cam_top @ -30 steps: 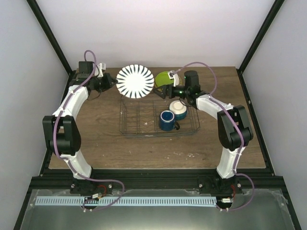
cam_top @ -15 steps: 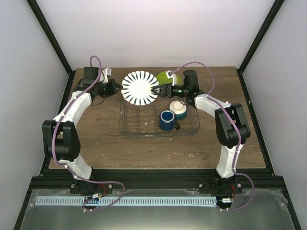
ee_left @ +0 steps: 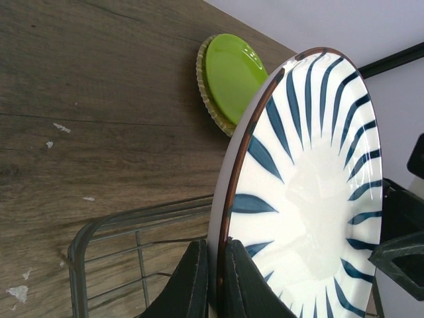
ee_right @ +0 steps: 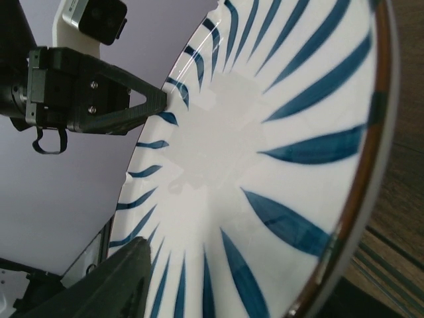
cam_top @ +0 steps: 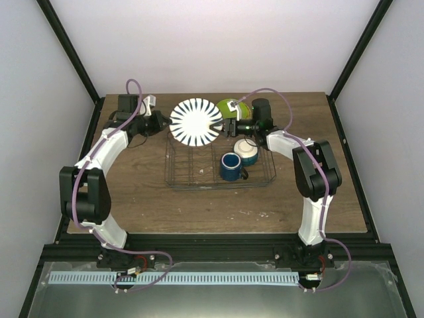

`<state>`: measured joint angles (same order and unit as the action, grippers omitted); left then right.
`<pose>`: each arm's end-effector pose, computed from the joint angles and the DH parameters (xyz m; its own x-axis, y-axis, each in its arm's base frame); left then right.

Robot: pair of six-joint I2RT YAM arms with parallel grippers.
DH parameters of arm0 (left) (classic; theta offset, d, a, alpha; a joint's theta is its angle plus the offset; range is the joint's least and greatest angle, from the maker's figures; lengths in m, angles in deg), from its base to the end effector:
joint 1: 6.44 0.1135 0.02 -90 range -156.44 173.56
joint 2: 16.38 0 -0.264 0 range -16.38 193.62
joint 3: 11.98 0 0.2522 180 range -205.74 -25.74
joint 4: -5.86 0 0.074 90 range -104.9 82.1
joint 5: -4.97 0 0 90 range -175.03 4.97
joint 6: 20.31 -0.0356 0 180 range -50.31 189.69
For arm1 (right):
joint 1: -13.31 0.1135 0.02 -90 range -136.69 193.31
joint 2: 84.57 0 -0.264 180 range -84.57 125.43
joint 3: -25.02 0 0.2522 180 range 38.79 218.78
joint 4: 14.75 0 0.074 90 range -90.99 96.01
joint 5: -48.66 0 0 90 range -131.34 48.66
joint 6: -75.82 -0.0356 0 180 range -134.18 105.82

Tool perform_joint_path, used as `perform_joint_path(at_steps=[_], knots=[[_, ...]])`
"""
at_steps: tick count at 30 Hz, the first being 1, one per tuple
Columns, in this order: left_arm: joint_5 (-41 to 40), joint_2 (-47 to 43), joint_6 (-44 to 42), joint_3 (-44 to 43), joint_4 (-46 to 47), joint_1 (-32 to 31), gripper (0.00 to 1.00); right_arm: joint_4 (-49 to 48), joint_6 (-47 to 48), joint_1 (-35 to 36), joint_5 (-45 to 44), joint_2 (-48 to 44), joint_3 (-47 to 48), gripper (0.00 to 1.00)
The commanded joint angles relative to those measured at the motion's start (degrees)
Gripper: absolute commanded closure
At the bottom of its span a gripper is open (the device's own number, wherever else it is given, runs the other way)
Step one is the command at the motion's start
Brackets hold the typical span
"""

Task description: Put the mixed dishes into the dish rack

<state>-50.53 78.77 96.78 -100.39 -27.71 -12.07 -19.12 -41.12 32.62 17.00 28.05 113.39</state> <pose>0.3692 -0.0567 0.2800 -0.8057 -0.2977 -0.5120 0.1615 0.7214 -0.6735 0.4040 0.1736 0.2221 -0.7070 0.0043 -0.7072 -0.6828 0.2566 0.6841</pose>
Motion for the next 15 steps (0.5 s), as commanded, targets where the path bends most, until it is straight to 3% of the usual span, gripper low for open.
perform_joint_path(at_steps=[1, 10, 15], knots=[[4.03, -3.95, 2.22, -0.25, 7.03, -0.76, 1.00, -2.21, -0.19, -0.12, 3.57, 0.32, 2.54, 0.60], [5.18, -5.11, 3.14, 3.33, 10.83, -1.69, 1.00, -4.90, -0.99, -0.12, 5.10, 0.69, 2.77, 0.91], [6.45, -5.52, 3.10, 5.04, 11.56, -1.82, 1.00, -2.47, 1.60, -0.13, 5.22, 0.74, 4.16, 0.99]])
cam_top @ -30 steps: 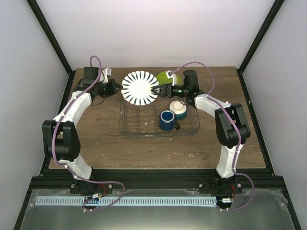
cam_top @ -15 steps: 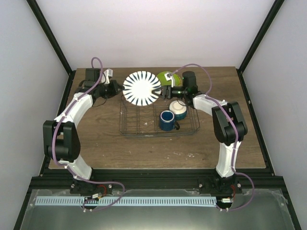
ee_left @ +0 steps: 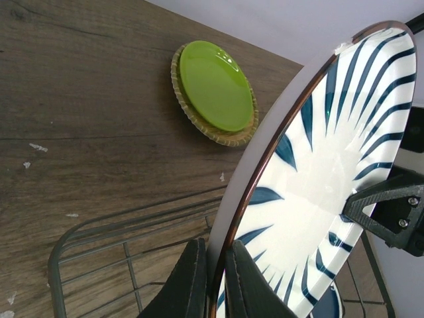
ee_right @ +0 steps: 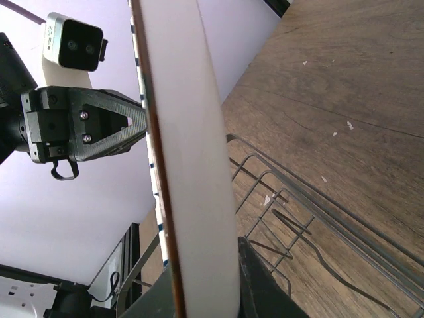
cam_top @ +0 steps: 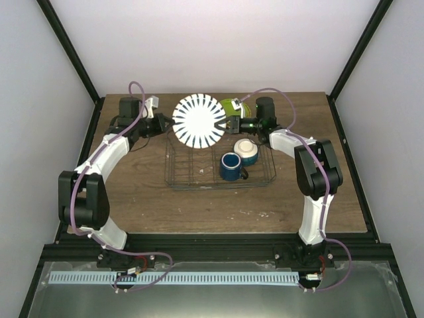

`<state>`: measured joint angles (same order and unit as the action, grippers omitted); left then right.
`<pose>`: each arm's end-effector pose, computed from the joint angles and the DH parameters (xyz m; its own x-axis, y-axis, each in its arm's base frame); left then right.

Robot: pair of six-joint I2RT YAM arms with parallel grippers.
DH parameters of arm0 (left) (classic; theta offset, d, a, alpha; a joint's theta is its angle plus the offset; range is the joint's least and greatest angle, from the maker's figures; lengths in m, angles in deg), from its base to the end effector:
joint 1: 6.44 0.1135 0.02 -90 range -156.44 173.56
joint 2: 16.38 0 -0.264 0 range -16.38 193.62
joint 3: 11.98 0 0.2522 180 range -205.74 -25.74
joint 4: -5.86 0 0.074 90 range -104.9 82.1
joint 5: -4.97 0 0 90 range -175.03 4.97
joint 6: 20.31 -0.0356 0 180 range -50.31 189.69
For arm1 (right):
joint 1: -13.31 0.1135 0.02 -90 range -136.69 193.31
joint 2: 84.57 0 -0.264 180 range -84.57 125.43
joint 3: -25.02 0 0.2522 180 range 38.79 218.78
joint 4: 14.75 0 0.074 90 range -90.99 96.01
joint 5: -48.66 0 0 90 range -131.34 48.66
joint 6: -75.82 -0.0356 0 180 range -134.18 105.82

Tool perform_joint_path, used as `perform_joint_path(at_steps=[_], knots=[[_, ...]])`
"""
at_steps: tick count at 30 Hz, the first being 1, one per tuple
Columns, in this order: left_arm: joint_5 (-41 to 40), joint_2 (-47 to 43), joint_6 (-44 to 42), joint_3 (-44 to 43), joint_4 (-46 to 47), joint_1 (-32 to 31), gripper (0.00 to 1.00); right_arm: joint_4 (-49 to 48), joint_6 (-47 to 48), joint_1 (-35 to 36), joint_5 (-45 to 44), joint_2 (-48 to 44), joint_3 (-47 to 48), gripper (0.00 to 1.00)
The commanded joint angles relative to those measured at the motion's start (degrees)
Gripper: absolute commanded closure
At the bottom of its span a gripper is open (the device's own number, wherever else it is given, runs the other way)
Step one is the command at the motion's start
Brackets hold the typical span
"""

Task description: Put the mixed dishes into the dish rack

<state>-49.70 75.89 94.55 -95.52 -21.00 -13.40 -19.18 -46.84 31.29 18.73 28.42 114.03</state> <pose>0.3584 -0.0645 0.2790 -0.7620 -0.2525 -0.5964 0.2704 0.7127 -0.6472 0.4090 0.1652 0.2233 -0.7703 0.0331 -0.6369 -0.6119 0.2430 0.7527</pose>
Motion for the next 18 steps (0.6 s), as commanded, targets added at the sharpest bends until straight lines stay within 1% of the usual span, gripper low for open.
perform_joint_path(at_steps=[1, 3, 6, 12, 15, 18], knots=[[5.70, -2.84, 5.22, 0.50, 4.77, -0.45, 0.99, -1.45, 7.99, 1.20, 3.41, 0.32, 4.03, 0.99], [5.88, -3.33, 4.96, 1.25, 4.89, -0.50, 0.94, 0.41, 9.44, 1.20, 3.11, 0.38, 4.91, 0.99], [6.00, -4.25, 4.20, 2.50, 4.72, -0.51, 0.85, 3.11, 11.47, 1.20, 2.58, 0.37, 6.22, 0.99], [5.66, -7.56, 0.68, 4.49, 0.56, -0.51, 0.55, 10.95, 18.12, 1.22, 0.00, -0.67, 10.05, 0.99], [4.65, -10.23, -0.82, 5.38, -2.19, -0.44, 0.37, 15.72, 23.62, 1.24, -1.18, -1.46, 12.05, 0.99], [3.63, -13.05, -1.79, 5.91, -4.75, -0.32, 0.24, 20.59, 29.24, 1.16, -3.43, -2.20, 13.79, 0.99]])
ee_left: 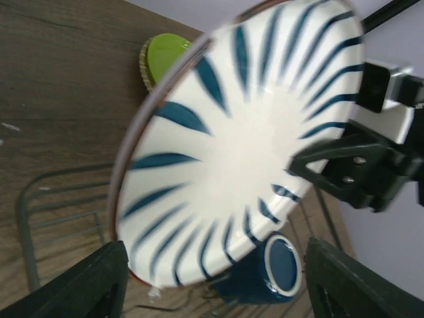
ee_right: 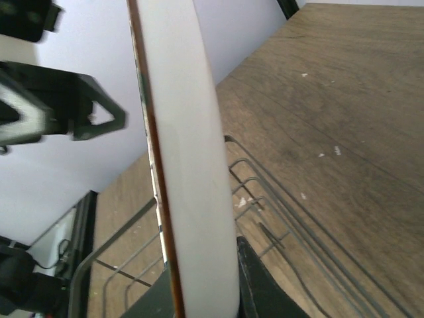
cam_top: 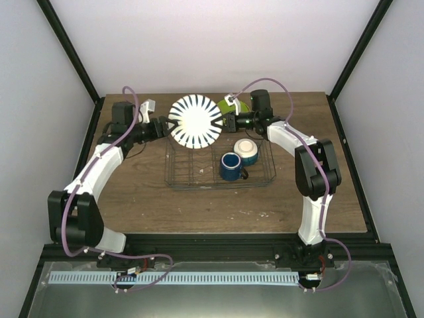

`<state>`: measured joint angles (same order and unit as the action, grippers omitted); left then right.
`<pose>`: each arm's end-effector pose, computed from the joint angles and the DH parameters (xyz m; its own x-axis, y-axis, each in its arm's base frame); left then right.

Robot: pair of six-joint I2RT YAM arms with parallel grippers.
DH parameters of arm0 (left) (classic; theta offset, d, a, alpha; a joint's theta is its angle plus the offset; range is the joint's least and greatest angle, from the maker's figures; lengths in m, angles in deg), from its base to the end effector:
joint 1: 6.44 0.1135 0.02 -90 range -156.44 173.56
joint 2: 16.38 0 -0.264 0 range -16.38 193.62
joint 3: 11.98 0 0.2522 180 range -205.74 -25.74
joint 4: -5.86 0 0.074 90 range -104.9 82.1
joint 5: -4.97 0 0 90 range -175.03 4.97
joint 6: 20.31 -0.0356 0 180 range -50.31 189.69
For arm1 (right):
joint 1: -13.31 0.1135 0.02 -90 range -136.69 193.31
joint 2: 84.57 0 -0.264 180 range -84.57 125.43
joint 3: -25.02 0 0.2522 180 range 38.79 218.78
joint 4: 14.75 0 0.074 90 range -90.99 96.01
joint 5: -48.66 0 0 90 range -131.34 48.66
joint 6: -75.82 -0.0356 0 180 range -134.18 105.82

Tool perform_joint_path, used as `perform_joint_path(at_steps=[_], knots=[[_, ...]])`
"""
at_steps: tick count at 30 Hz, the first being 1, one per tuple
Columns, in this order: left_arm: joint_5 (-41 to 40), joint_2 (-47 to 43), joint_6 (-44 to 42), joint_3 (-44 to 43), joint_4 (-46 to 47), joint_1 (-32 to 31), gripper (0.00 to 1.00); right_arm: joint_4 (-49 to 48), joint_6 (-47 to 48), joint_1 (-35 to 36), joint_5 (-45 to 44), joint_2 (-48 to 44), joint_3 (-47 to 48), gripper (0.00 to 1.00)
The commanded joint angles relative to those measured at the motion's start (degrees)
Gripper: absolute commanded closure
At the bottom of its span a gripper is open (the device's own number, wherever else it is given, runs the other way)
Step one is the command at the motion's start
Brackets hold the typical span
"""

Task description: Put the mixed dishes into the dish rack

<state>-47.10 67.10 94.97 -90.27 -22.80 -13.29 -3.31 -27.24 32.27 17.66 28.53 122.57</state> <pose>0.3210 -0.0606 0.2961 -0.7567 -0.2484 -0.6047 0.3072 0.6814 -0.6643 0.4146 0.1747 0.2468 -0.6192 -0.0896 -0.7801 -0.7697 0.2661 0.5803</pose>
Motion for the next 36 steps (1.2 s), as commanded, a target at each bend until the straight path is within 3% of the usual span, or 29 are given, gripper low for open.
perform_joint_path(at_steps=[1, 6, 11, 24, 36], knots=[[0.83, -5.50, -2.41, 0.75, -3.63, -0.30, 0.22, 6.23, 11.48, 0.20, -2.98, -2.71, 5.77, 0.99], [0.13, -10.16, -2.97, 1.66, -6.39, 0.22, 0.15, 11.84, 22.02, 0.23, -7.21, -5.47, 6.96, 0.99], [-0.29, -12.93, -2.99, 2.69, -7.17, 0.64, 0.13, 12.10, 28.74, 0.16, -5.42, -9.44, 5.86, 0.99], [2.11, -13.24, -2.18, 5.50, -5.24, 2.53, 0.13, 4.35, 42.71, 0.27, -9.79, -21.30, -7.22, 0.99], [3.20, -13.78, -2.33, 6.56, -5.07, 3.40, 0.13, 0.42, 50.71, 0.22, -12.93, -22.70, -9.92, 0.99]])
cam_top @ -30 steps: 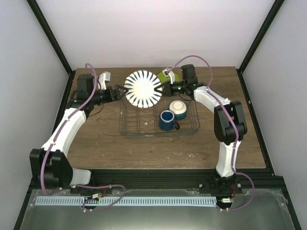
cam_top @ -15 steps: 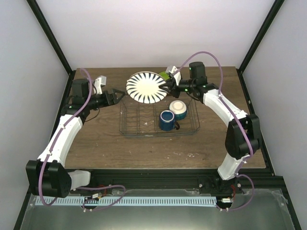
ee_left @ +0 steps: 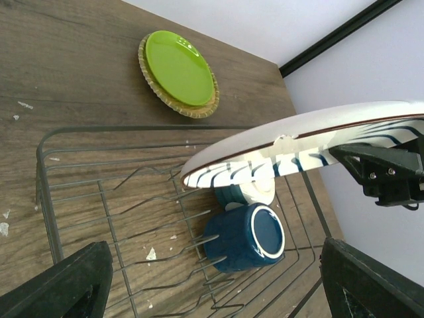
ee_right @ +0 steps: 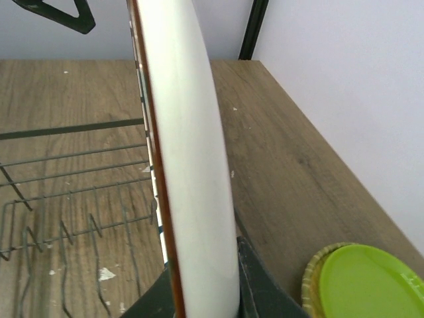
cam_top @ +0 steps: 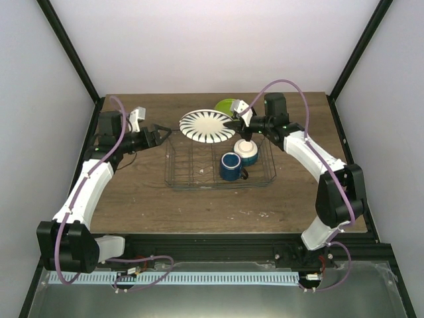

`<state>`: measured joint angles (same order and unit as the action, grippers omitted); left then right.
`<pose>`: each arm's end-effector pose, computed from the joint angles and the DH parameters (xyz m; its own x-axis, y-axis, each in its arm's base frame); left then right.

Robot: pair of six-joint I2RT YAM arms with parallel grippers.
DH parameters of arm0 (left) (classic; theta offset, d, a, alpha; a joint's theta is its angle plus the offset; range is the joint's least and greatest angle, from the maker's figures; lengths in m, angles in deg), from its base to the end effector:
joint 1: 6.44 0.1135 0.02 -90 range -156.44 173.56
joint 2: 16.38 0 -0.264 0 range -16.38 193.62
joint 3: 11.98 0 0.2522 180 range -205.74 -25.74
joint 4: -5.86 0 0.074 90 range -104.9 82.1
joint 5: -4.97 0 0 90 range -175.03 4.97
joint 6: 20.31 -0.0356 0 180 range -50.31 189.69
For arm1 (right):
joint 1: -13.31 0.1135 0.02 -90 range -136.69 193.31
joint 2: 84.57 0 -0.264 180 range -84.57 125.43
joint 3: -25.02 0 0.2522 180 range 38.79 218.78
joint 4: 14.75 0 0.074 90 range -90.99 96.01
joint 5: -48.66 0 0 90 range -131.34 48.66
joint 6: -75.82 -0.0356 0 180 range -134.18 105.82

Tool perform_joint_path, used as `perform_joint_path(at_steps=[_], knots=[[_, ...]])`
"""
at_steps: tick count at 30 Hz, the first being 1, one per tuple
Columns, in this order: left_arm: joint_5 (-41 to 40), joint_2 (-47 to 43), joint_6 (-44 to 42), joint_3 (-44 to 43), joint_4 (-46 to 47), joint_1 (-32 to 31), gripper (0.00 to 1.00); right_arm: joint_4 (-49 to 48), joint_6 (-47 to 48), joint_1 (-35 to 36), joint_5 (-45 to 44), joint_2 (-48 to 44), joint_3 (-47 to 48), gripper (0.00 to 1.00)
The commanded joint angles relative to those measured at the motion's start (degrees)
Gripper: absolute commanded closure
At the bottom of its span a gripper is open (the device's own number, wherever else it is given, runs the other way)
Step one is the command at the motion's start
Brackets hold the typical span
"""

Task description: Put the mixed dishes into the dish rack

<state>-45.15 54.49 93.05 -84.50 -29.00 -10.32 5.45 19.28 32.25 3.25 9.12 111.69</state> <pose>0.2682 -0.0411 0.3147 -0.7345 -0.2552 -0.6288 0.3224 0.6842 -0.6541 0.3472 0.1456 0.3007 0.0921 -0.3835 -0.9189 -0.9240 0.3111 -0.2224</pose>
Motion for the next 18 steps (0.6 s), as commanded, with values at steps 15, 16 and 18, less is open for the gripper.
perform_joint_path(at_steps=[15, 16, 18], knots=[[1.90, 0.05, -0.06, 1.55, 2.18, 0.80, 0.13, -12.65, 10.65, 0.49, 3.82, -2.43, -3.98, 0.99], [1.99, 0.19, -0.02, 1.47, 2.10, 0.80, 0.13, -12.65, 10.97, 0.56, 3.83, -2.31, -4.02, 0.99], [1.96, 0.28, -0.06, 1.39, 1.95, 0.85, 0.13, -12.97, 11.69, 0.75, 3.57, -2.08, -4.36, 0.99]])
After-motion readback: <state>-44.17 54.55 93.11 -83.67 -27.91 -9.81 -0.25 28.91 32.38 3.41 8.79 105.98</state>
